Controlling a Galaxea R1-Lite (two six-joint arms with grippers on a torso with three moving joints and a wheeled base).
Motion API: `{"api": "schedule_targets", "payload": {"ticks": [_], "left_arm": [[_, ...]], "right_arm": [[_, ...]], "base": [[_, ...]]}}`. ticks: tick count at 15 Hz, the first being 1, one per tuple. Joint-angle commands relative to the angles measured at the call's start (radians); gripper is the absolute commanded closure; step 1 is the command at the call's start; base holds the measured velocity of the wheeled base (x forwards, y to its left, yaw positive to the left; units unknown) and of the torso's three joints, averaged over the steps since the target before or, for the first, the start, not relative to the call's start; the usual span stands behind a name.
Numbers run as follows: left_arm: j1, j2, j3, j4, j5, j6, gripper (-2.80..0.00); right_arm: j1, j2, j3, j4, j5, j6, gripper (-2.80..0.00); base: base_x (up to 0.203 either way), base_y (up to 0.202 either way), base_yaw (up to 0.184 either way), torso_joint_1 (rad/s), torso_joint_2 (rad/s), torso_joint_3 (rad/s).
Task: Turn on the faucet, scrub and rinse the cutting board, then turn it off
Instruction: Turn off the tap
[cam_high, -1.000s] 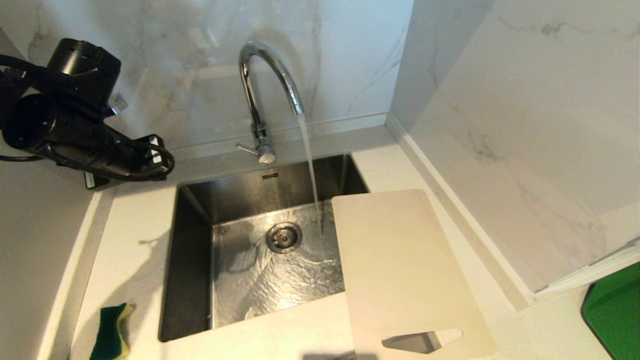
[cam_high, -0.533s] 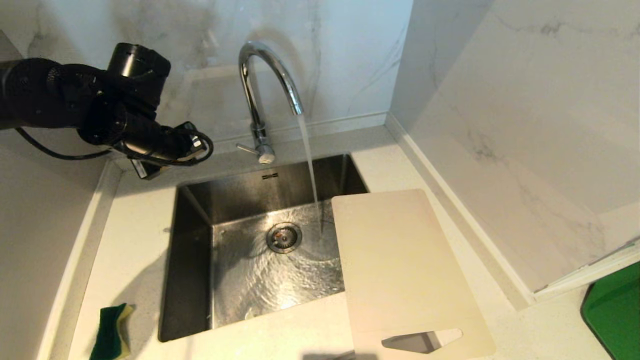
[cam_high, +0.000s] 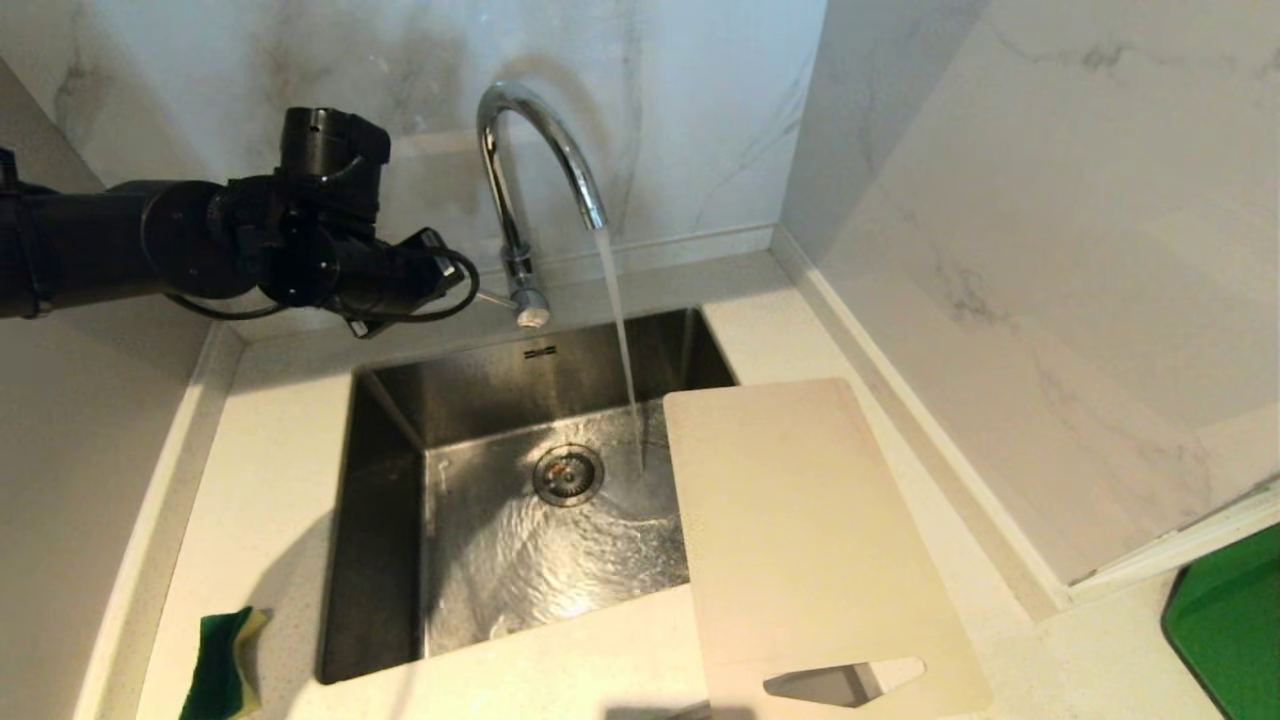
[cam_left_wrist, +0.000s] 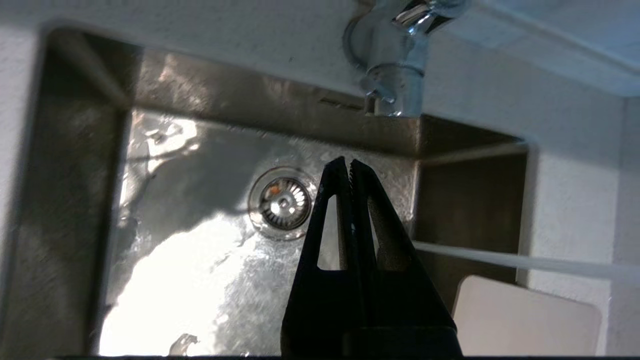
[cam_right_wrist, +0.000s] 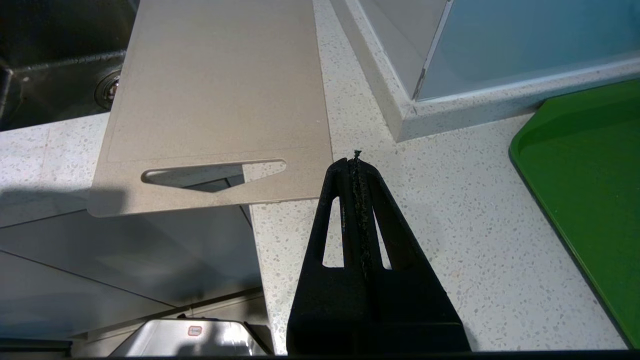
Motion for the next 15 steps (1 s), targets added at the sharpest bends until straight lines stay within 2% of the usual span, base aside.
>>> {"api": "schedule_targets", "payload": {"ticks": [1,4,8,10,15], "left_arm": [[-0.005,0.026,0.0,-0.031,0.002,0.008,0.0],[-0.025,0.054,0.0,-0.134,0.003,0.017,0.0],[-0.038,0.099,-0.004,-0.144,0.001,0.046,0.0],[-0.039,0.122,-0.006,-0.19,-0.001,0.047,0.0],[-0.034,0.159,-0.004,-0.287,-0.057,0.05,0.0]], "right_arm": [[0.001,0.001,0.0,0.0,0.001,-0.001,0.0],[0.001,0.001,0.0,0.0,0.001,-0.001,0.0],[0.001,0.001,0.001,0.0,0.001,-0.001,0.0],[0.001,0.001,0.0,0.0,0.001,-0.001,0.0],[0.0,0.001,0.0,0.0,0.001,-0.001,0.0]], "base": [[0.0,0.0,0.0,0.0,0.0,0.0],[0.0,0.0,0.0,0.0,0.0,0.0],[0.0,0.0,0.0,0.0,0.0,0.0],[0.0,0.0,0.0,0.0,0.0,0.0],[0.0,0.0,0.0,0.0,0.0,0.0]]}}
